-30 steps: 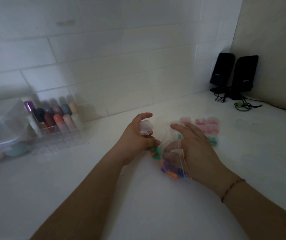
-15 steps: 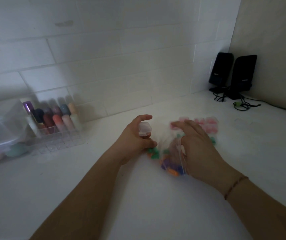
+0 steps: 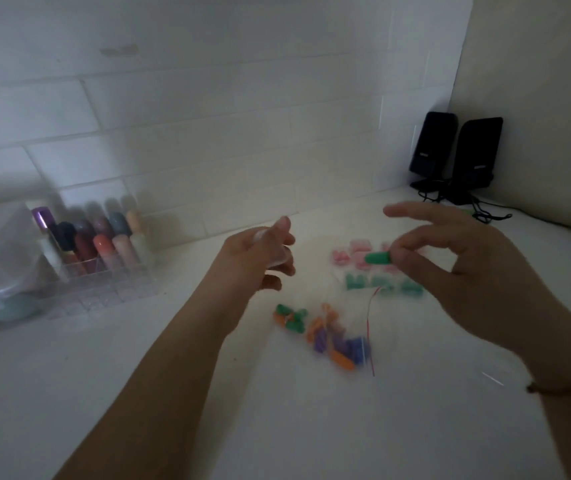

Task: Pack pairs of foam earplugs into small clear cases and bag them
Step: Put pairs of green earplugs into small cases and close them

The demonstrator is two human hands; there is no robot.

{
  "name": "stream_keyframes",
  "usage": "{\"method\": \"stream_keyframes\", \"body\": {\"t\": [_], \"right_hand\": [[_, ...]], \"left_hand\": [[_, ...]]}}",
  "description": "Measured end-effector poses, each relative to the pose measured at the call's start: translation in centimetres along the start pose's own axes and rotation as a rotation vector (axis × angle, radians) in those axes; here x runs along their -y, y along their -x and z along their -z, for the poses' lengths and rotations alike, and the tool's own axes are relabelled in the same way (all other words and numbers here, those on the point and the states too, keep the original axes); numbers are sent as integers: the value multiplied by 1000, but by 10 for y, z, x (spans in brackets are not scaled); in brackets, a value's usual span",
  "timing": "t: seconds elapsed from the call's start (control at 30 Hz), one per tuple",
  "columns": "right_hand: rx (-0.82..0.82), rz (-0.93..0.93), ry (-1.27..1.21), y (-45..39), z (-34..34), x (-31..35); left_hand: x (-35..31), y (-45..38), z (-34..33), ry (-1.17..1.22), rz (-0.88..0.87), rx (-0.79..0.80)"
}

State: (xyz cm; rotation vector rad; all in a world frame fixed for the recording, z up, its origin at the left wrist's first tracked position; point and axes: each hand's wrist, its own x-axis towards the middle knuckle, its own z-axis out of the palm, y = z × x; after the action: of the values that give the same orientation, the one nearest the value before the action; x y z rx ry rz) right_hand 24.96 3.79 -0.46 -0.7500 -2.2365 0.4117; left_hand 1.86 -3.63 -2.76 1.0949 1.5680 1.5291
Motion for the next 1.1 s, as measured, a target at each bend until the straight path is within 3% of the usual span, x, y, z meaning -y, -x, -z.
{"method": "stream_keyframes", "body": {"t": [0.1,0.27,0.43,0.67,0.9,1.03,1.1], "right_hand": [[-215,159,50,2,-24,19],[-189,312,284,8,-60,27],[-114,244,361,7,-66,24],[-18,137,240,8,-68,17],[-81,180,130,4,-55,8],[-188,20,28,1,-34,6],[-111,-72,59,0,-21,-5]], "left_hand": [[-7,13,-21,251,184,216],[-2,21,-35,342,264,367],[-3,22,-33,335,272,380],[4,18,-33,280,256,415],[5,14,-29,273,278,432],[5,4,-16,359,313,353],[6,-4,-7,429,326,280]]}}
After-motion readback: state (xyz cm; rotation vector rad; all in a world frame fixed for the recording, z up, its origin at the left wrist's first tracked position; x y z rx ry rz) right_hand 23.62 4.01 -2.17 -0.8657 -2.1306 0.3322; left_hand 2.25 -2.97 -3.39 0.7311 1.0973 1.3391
